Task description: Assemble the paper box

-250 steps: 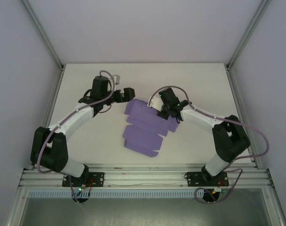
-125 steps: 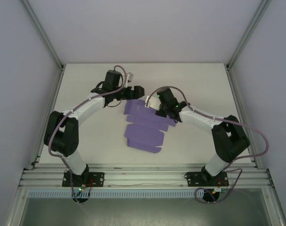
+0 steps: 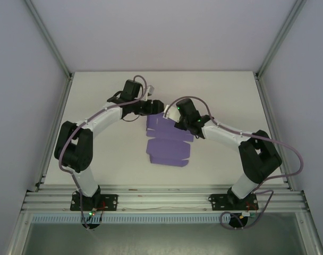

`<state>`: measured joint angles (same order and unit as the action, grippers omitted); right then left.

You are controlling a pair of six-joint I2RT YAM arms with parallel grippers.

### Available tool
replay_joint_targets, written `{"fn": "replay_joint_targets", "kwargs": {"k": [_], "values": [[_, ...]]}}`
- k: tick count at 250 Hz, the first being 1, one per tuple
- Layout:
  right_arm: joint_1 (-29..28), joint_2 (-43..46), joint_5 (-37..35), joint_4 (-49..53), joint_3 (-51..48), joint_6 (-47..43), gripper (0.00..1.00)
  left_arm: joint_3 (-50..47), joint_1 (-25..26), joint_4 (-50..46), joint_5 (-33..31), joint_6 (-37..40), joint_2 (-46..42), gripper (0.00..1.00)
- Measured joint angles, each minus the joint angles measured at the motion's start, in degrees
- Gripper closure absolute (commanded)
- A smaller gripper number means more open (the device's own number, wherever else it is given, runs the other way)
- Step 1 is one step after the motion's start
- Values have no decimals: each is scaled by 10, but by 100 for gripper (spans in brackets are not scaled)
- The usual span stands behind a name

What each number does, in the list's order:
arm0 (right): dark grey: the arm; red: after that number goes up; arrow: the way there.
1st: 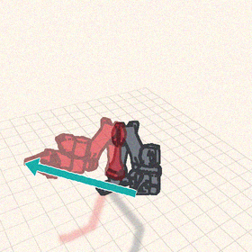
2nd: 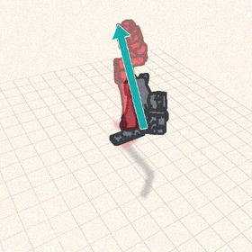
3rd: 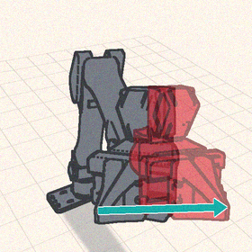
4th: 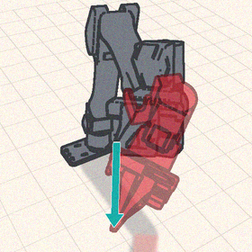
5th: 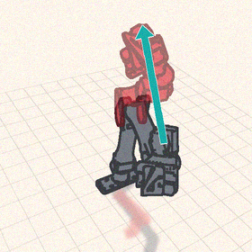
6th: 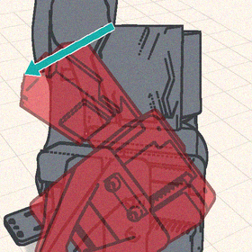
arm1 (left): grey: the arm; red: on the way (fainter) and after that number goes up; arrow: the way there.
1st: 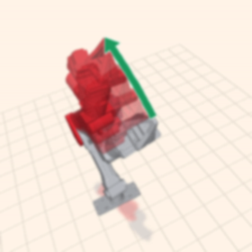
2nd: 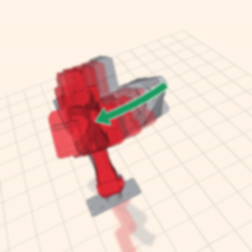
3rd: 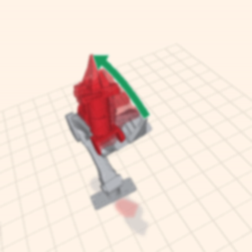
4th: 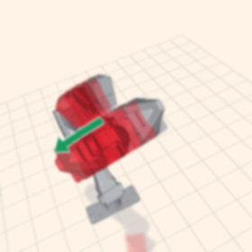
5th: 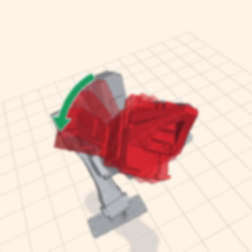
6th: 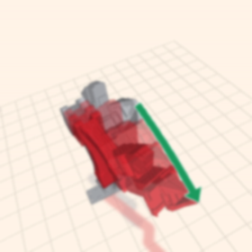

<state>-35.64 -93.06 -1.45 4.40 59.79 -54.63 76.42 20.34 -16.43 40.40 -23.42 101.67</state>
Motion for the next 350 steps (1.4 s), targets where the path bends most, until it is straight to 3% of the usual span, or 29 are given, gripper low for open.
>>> {"fn": "replay_joint_targets", "kwargs": {"k": [192,241,296,350], "values": [[-3,1,-88,-126,-41,33,100,99,14,-61,-33,-7,40,35],[-3,11,-61,-143,-70,41,100,90,22,-52,-16,-25,45,48],[-3,15,-31,-150,-77,54,100,58,23,44,27,-102,54,54],[-5,21,-11,-171,-77,56,100,45,30,63,6,-128,54,67]]}}
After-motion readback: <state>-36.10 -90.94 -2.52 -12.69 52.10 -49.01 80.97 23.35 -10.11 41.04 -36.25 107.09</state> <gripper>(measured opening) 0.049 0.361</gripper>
